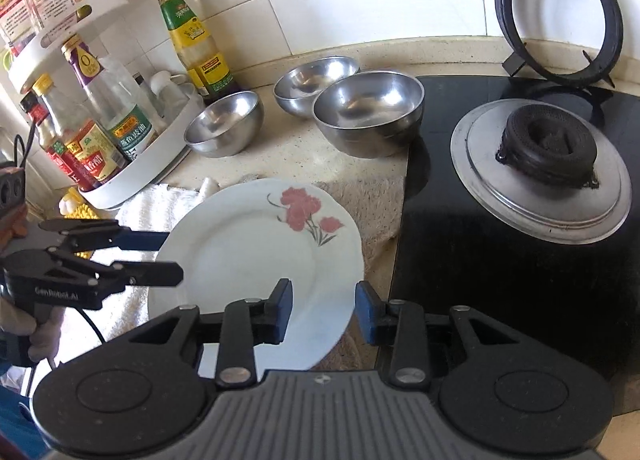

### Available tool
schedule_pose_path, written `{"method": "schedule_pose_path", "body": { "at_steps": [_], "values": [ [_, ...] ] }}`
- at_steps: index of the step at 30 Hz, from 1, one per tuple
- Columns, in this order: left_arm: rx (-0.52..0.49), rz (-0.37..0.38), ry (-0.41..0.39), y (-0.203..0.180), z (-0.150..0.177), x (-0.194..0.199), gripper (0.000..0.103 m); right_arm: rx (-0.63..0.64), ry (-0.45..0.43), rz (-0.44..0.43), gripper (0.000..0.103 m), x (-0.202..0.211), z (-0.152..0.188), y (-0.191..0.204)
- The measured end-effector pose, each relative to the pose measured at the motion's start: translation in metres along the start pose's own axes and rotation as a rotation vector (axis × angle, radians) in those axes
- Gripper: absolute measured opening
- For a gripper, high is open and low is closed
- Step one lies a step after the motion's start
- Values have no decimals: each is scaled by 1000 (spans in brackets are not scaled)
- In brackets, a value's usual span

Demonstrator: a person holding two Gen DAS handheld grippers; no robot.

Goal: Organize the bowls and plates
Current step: 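Lower the pink-flower plate onto the stack and open both grippers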

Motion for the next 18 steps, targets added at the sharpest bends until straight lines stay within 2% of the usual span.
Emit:
{"method": "schedule_pose_path", "body": {
  "at_steps": [3,5,10,18],
  "values": [
    [6,-4,-43,3,-4,10,66,-12,12,14,37,-1,3,-4],
    [9,-14,-68,4,-5,17,71,-24,11,15,37,-1,3,-7],
    [28,-31,-39,5,2,12,71,-24,17,-4,38,-6,3,-7],
    [45,-65,-50,3,-2,12,75,6,22,-36,39,-8,-5,-8]
  ]
}}
Point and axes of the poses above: each gripper's, at about its wrist camera, not at the fingertips, and x roughly against the way its jaws point, y to its left, z to its underside, the point moved 8 cm from there along -x, roughly the way its jaws point
